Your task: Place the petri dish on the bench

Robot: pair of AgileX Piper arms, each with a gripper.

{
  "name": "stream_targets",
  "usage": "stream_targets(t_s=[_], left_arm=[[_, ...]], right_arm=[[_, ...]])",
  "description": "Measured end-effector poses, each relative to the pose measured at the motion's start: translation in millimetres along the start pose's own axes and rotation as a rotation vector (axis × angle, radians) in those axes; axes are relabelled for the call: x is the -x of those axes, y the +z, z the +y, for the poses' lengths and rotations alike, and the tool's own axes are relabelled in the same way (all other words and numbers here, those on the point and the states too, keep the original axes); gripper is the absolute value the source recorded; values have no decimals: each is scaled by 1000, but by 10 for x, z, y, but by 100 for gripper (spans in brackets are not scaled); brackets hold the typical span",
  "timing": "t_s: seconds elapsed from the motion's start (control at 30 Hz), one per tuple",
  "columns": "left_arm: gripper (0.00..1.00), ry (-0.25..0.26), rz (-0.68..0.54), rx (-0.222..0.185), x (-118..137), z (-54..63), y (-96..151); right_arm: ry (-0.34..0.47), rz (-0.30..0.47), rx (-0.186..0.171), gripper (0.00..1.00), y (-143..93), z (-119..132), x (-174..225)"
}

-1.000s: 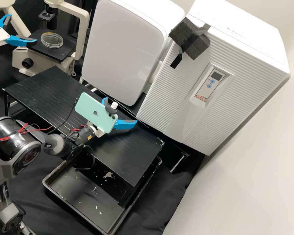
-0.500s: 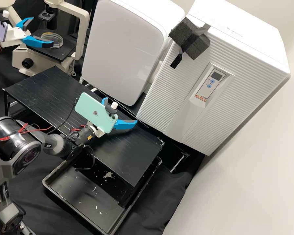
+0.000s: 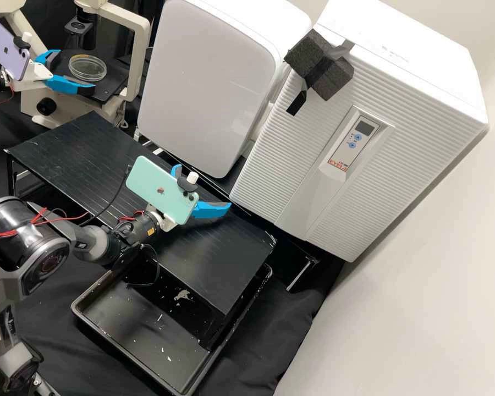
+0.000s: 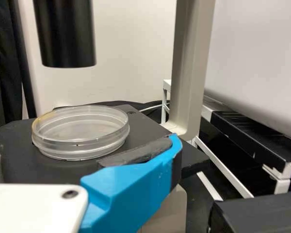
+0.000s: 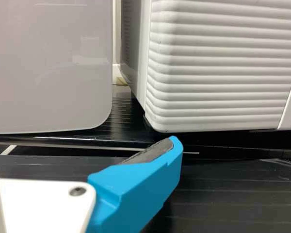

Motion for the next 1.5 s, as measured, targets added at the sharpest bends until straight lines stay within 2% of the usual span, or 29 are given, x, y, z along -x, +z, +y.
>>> stream_targets(t_s=[0.2, 0.33, 0.53, 0.7, 0.77, 1.07, 1.4, 1.5], left_arm=[[100, 2, 0, 3, -66, -22, -16], [100, 3, 0, 25, -105, -32, -24], [100, 16, -5, 26, -193, -35, -36], [100, 31, -15, 55, -243, -51, -43], [100, 38, -19, 67, -247, -58, -43], [100, 51, -28, 71, -260, -84, -40], [100, 72, -19, 102, -273, -100, -12], [100, 72, -18, 100, -274, -101, -5]], right_arm=[[0, 0, 0, 100, 0, 0, 0], [0, 0, 0, 100, 0, 0, 0], [0, 0, 0, 100, 0, 0, 0], [0, 0, 0, 100, 0, 0, 0], [0, 0, 0, 100, 0, 0, 0], [0, 0, 0, 100, 0, 0, 0], [0, 0, 0, 100, 0, 0, 0], [0, 0, 0, 100, 0, 0, 0]])
